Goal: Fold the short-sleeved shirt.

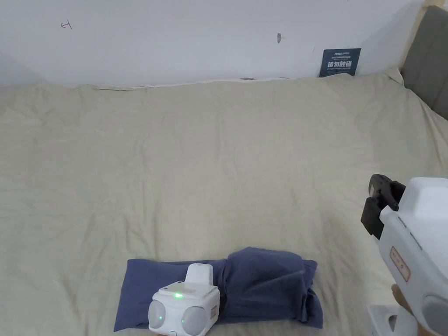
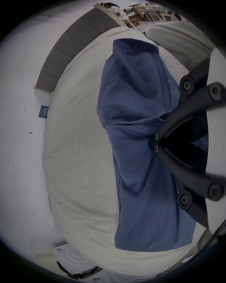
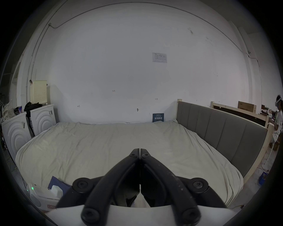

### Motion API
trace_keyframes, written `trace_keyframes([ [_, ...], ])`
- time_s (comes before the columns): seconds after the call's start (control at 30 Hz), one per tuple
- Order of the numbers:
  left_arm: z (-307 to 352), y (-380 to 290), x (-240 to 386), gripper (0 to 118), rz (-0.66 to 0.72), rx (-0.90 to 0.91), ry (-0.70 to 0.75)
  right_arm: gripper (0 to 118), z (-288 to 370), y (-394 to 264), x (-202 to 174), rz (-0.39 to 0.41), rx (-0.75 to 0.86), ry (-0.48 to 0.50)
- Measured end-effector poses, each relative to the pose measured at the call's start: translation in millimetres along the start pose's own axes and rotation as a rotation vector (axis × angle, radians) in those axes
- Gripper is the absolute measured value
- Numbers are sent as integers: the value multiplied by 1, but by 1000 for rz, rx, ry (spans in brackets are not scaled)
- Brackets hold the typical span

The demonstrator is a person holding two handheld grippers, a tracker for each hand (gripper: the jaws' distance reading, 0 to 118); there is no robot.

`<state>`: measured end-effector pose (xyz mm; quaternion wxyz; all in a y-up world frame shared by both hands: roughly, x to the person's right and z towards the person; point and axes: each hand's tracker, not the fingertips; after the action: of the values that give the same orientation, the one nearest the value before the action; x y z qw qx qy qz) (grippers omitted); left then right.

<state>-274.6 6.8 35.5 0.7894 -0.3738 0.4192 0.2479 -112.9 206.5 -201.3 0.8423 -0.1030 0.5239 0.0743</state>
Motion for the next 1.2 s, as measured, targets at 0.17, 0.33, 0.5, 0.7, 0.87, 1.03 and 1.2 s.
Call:
trace_keyframes([
  [0.17,19,11,-25,0,92,-12,-91,1,-2,1,3,2,-2,-3],
  [0.33,47,25,-84,0,221,70,-189,1,-3,4,-3,4,8,9],
  [0.5,57,34,-155,2,370,64,-253,1,-8,4,-13,8,7,32],
  [0.7,45,27,-217,113,465,-25,-199,1,-11,3,-23,14,-6,55],
  [0.87,29,13,-239,116,482,-41,-175,1,-15,1,-28,26,-22,54],
  [1.03,9,-4,-247,65,471,-85,-227,1,-18,0,-31,30,-40,52],
  [1.2,19,-5,-224,19,392,-67,-219,1,-20,1,-33,30,-52,48],
])
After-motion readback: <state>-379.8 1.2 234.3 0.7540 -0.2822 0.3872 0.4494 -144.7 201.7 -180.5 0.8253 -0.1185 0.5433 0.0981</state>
